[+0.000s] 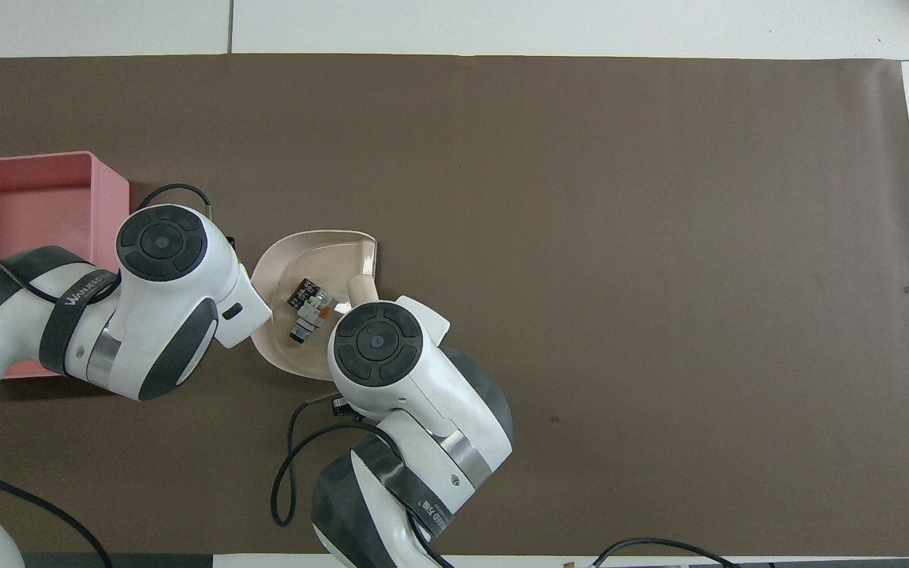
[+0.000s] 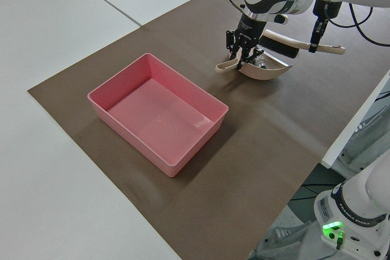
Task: Clean e-waste and dump in bin
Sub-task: 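Sweep the circuit parts into the dustpan with the brush in the right gripper, then lift the dustpan over the pink bin while the right gripper returns the brush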
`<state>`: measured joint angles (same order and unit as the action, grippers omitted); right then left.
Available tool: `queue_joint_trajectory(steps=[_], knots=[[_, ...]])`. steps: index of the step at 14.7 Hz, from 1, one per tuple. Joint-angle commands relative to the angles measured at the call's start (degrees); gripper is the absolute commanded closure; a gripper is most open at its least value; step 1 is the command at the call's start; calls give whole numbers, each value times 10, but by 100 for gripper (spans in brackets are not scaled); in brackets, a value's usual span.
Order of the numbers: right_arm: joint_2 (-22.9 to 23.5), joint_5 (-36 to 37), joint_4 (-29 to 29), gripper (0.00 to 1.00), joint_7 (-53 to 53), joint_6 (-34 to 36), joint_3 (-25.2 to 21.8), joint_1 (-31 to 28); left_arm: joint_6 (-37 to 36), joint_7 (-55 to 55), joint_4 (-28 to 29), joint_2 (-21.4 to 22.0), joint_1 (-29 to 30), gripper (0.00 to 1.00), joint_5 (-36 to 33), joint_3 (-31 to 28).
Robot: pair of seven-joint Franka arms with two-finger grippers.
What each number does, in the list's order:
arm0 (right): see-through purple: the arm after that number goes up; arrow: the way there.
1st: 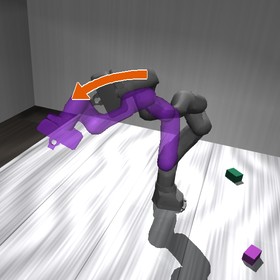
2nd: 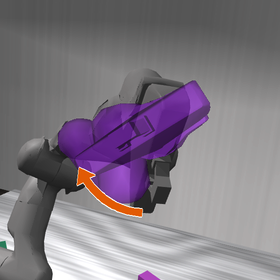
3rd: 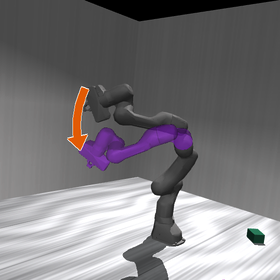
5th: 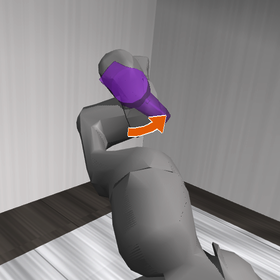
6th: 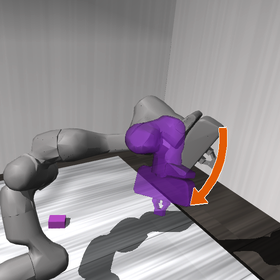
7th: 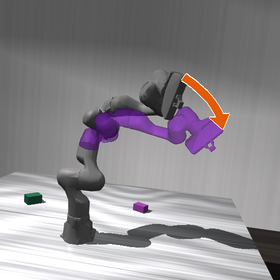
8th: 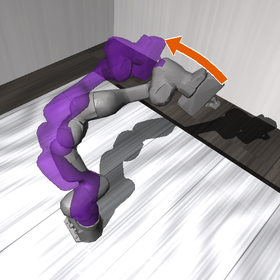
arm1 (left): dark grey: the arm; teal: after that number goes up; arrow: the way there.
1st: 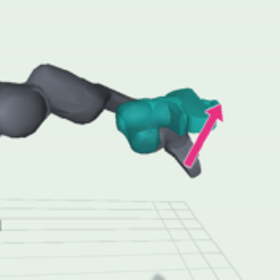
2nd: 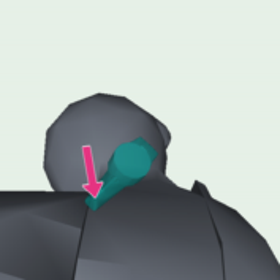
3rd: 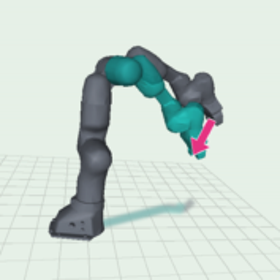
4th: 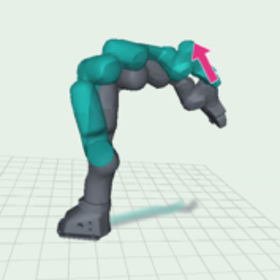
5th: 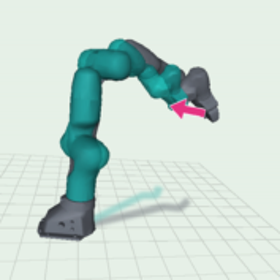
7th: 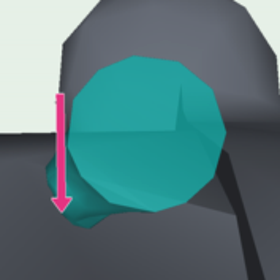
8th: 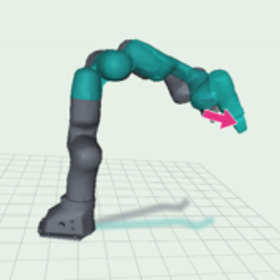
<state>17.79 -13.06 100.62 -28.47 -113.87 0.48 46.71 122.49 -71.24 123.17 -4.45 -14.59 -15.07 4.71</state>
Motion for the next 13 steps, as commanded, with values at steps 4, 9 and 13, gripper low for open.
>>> queue_joint_trajectory(steps=[4, 9, 13], knots=[[-96, 41, 26, 100, 0, 77, 7, -85, 46, -67, 13, 11, 30, 99, 84, 0], [-129, 54, 22, 100, 39, 126, 6, -200, 66, -117, -16, 5, 68, 100, 178, -1], [-137, 64, 26, 100, 167, 180, 5, -324, -6, -132, -85, 6, 108, 100, 227, -2]])
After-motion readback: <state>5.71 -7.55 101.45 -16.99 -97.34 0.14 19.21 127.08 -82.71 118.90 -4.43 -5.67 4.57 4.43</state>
